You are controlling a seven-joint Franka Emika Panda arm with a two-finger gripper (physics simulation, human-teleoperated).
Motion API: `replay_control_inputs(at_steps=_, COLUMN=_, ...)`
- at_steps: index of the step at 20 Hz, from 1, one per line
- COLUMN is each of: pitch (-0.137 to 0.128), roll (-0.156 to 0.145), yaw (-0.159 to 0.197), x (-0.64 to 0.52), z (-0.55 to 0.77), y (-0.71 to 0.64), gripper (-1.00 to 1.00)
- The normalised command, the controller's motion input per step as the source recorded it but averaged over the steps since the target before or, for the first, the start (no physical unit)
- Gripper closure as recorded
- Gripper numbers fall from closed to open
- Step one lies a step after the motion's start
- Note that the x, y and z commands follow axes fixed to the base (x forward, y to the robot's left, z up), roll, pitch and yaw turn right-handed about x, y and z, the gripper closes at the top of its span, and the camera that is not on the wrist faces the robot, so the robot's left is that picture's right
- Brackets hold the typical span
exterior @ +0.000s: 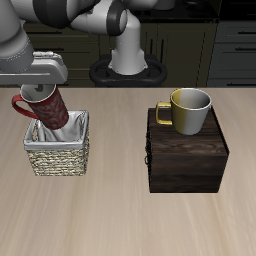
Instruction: Place the red mug in the basket
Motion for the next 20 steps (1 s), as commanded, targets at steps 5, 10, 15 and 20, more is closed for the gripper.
replay_control_inputs(at_steps=5, pitch=0.025, roll=0.012, yaw=0.008, x=0.03, z=-0.17, y=0.04, gripper=1.0)
replay_control_inputs(at_steps=10, pitch=0.034, roll=0.01, yaw=0.002, x=0.04, z=-0.24, y=0.06, gripper=1.0)
replay_control_inputs(at_steps=15, pitch=0.033, roll=-0.004, yaw=0.004, x=0.05, z=-0.24, y=0.02, gripper=1.0)
replay_control_inputs(at_steps=20, pitch=0.025, roll=-0.05, yaw=0.026, x=0.0, z=-0.21, y=-0.04, gripper=-1.0)
